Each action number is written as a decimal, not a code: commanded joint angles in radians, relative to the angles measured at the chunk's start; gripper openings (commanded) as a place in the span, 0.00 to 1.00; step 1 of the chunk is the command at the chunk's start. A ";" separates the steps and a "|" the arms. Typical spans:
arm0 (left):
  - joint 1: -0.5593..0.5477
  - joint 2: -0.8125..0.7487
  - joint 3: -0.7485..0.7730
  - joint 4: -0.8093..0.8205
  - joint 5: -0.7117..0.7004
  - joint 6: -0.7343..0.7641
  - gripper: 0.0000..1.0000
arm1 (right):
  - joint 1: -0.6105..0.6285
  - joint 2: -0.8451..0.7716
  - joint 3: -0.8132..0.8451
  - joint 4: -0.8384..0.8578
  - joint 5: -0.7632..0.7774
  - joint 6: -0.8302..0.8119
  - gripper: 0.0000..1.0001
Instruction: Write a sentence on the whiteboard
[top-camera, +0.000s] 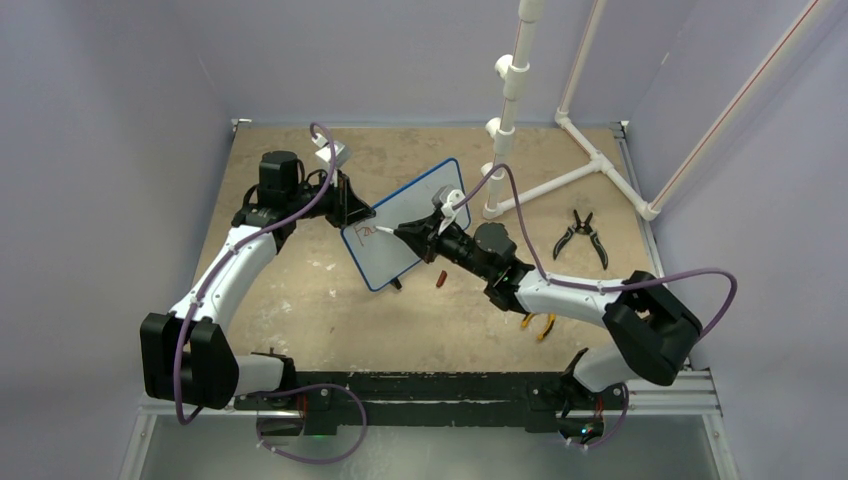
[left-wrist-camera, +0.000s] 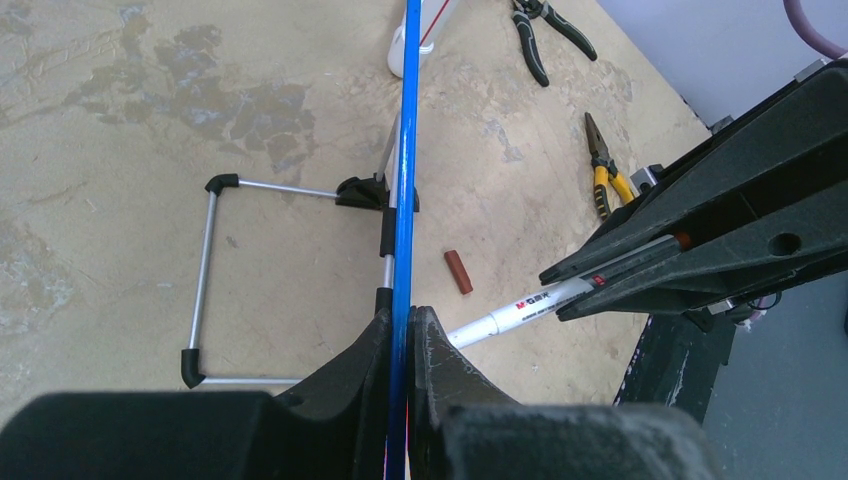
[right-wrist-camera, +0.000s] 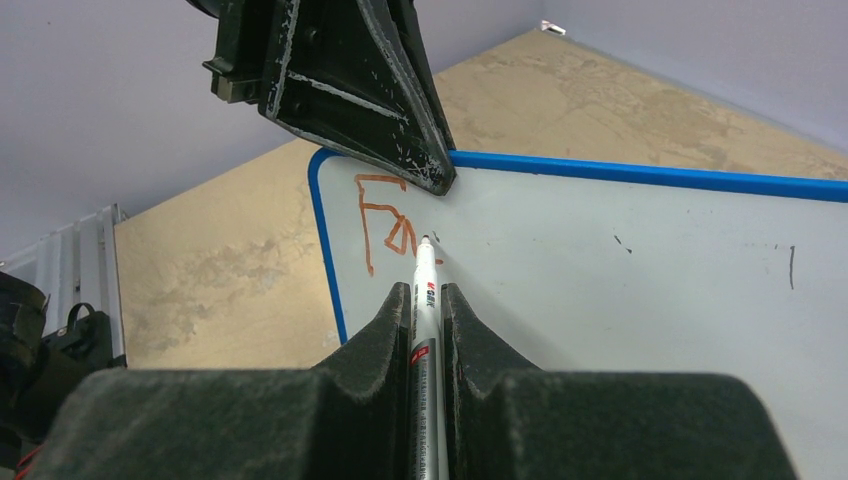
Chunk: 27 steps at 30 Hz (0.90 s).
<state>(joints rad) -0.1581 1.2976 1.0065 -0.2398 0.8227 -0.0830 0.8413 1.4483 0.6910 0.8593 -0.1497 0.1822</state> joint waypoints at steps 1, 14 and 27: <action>0.003 -0.008 -0.010 0.020 -0.007 0.014 0.00 | -0.004 0.016 0.055 0.055 -0.008 -0.003 0.00; 0.003 -0.011 -0.011 0.020 -0.007 0.015 0.00 | -0.004 0.040 0.042 0.032 0.059 -0.003 0.00; 0.003 -0.013 -0.011 0.020 -0.005 0.015 0.00 | 0.010 0.033 -0.027 -0.027 0.069 0.016 0.00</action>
<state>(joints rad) -0.1574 1.2976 1.0031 -0.2306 0.8192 -0.0837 0.8452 1.4792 0.6861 0.8635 -0.1215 0.1959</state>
